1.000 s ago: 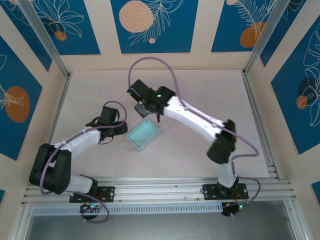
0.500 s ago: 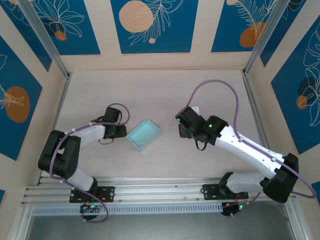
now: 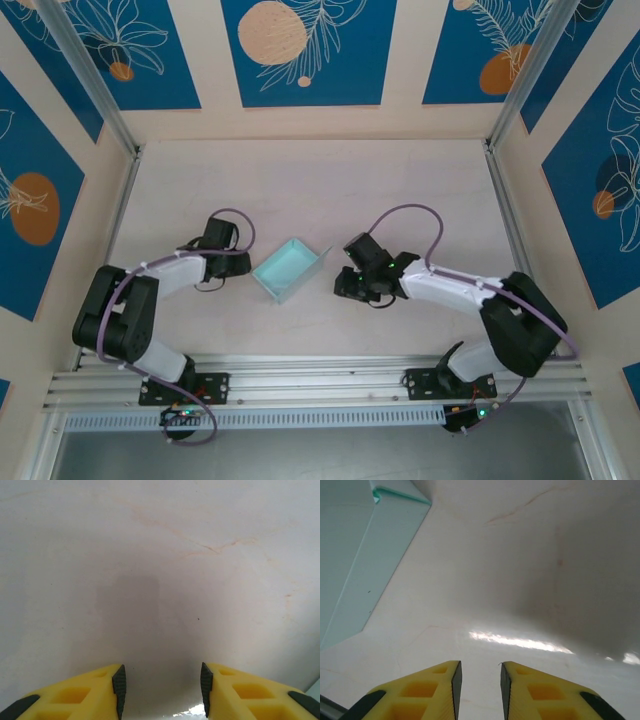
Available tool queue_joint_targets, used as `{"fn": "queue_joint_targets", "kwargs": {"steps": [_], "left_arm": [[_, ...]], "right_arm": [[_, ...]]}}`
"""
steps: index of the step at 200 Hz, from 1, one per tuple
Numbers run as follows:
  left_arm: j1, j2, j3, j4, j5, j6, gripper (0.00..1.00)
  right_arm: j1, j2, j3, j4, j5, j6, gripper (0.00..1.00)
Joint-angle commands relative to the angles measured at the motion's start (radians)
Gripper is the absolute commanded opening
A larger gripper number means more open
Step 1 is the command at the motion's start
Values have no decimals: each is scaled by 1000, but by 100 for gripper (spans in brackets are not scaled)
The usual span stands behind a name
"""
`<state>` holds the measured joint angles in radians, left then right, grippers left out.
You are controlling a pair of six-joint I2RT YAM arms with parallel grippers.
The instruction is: Fold the paper box
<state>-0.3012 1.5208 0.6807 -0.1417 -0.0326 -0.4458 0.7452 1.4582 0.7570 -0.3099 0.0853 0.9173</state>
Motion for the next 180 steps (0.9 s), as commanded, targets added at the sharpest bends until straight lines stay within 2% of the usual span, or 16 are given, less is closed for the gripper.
{"fn": "queue_joint_targets", "kwargs": {"steps": [1, 67, 109, 180], "left_arm": [[-17, 25, -56, 48, 177, -38, 44], [-82, -44, -139, 113, 230, -107, 40], [-163, -65, -146, 127, 225, -143, 40], [-322, -71, -175, 263, 243, -302, 40]], "right_arm": [[-11, 83, 56, 108, -101, 19, 28], [-71, 301, 234, 148, -174, -42, 26], [-146, 393, 340, 139, -229, -89, 26], [-271, 539, 569, 15, -286, -213, 27]]}}
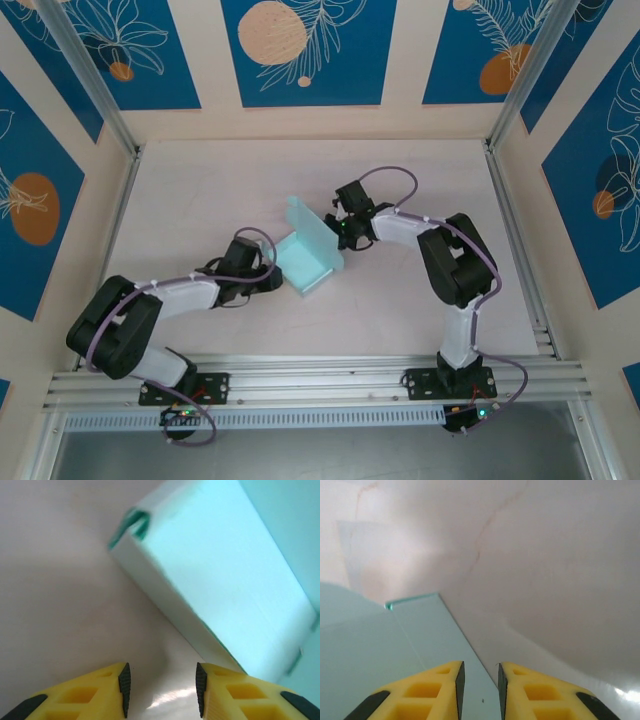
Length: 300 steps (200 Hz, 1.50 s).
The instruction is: Fold the paper box
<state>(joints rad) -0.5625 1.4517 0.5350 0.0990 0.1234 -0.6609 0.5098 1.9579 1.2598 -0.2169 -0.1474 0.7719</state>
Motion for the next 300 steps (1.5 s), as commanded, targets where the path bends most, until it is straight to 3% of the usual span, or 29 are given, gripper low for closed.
{"fn": "queue_joint_targets", "kwargs": {"steps": [1, 35, 66, 80, 101, 121, 166, 189, 205, 236, 300], "left_arm": [[-64, -3, -30, 24, 87, -90, 40], [-92, -111, -69, 9, 71, -130, 41], [-75, -293, -6, -243, -112, -13, 50], [-23, -333, 29, -305, -163, 40, 52], [98, -330, 61, -252, -100, 100, 56], [153, -263, 113, -184, -54, 159, 59], [184, -32, 240, -130, 27, 238, 57], [185, 60, 278, -99, 83, 232, 52], [184, 108, 287, -59, 149, 210, 50], [178, 157, 276, -25, 209, 182, 50], [128, 151, 216, 25, 270, 121, 50]], "right_arm": [[-39, 42, 73, -84, -52, -71, 27], [-115, 26, 101, -185, 31, -127, 27], [-180, -104, -8, -225, 143, -121, 28], [-199, -186, -88, -222, 173, -96, 28], [-196, -314, -215, -212, 209, -54, 34], [-171, -442, -335, -213, 246, -5, 40], [-72, -715, -526, -291, 353, 89, 52], [-47, -800, -572, -302, 312, 107, 55], [-6, -833, -591, -275, 278, 124, 58], [85, -839, -563, -287, 325, 137, 62], [93, -796, -496, -291, 345, 88, 64]]}}
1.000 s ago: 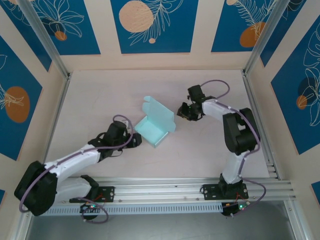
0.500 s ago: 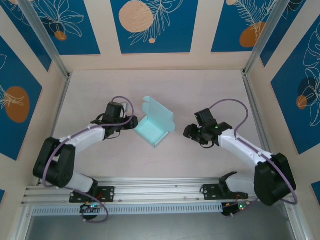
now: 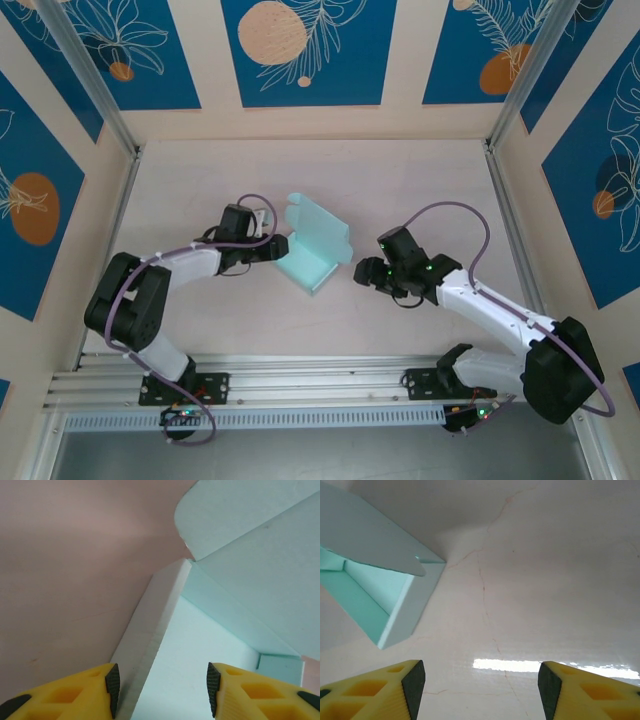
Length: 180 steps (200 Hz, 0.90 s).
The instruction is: Fold the paper box
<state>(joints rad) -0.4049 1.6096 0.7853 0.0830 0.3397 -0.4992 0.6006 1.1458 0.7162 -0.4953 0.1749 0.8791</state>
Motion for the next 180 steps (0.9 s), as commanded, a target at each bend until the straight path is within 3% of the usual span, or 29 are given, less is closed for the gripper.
{"fn": "queue_joint_targets", "kwargs": {"steps": [1, 43, 82, 101, 115, 143, 158, 180], "left_arm": [[-31, -8, -35, 42, 54, -42, 50], [-108, -75, -132, 123, 25, -161, 50], [-217, -183, -261, 334, -29, -335, 52], [-234, -276, -280, 324, -51, -341, 55], [-233, -380, -262, 205, -123, -267, 57], [-224, -556, -177, -113, -393, -8, 61], [-211, -604, -163, -162, -490, 137, 64], [-170, -607, -162, -142, -494, 322, 65]], "right_arm": [[2, 17, 48, -13, 23, -20, 64], [-7, 62, 103, -32, 27, -72, 65], [-33, 89, 169, -70, 37, -131, 66], [-51, 83, 205, -116, 55, -160, 66], [-60, 70, 231, -150, 74, -186, 66], [-77, 47, 278, -215, 108, -262, 67], [-85, 53, 299, -232, 115, -309, 67], [-96, 82, 315, -213, 136, -379, 67]]}}
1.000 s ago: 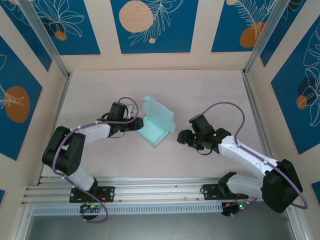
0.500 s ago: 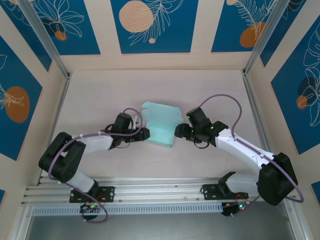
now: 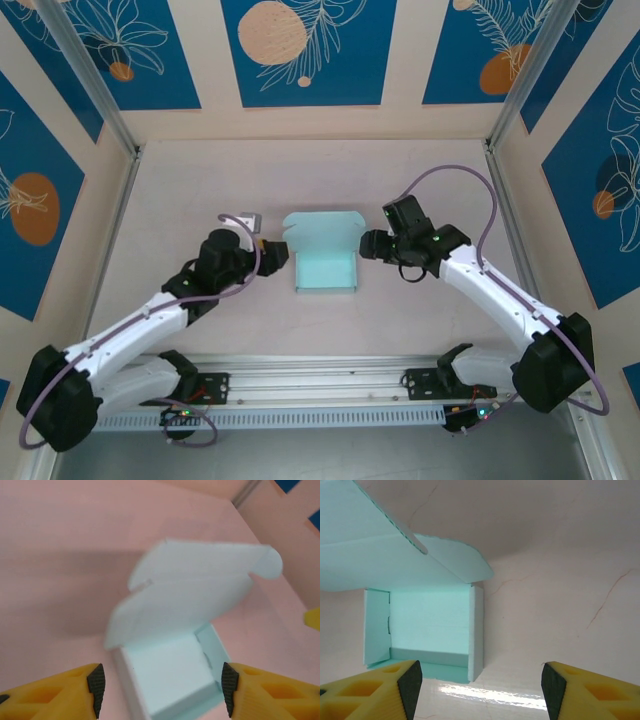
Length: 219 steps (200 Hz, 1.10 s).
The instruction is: Fold the paper box
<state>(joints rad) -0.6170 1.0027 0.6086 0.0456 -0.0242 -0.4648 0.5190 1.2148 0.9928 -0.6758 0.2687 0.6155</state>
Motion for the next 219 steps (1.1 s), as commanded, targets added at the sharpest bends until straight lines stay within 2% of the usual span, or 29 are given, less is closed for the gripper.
{"fn": "queue_joint_targets", "kwargs": {"steps": [1, 50, 92, 112, 147, 179, 219], "left_arm": [[44, 1, 14, -103, -127, 294, 65], [175, 168, 75, -17, 136, 463, 67], [188, 294, 174, -16, 285, 508, 65], [188, 333, 193, 13, 312, 501, 64], [179, 412, 247, 17, 370, 492, 59], [159, 464, 280, -3, 338, 513, 58], [152, 480, 289, -4, 331, 512, 49]], "right_arm": [[-15, 15, 39, -31, 42, -119, 67], [-49, 120, 76, 76, 11, -274, 67], [-83, 176, 95, 155, -98, -329, 66], [-83, 196, 99, 182, -151, -348, 66], [-83, 230, 111, 200, -162, -373, 65], [-89, 263, 126, 209, -154, -394, 65], [-100, 295, 135, 222, -182, -411, 65]]}}
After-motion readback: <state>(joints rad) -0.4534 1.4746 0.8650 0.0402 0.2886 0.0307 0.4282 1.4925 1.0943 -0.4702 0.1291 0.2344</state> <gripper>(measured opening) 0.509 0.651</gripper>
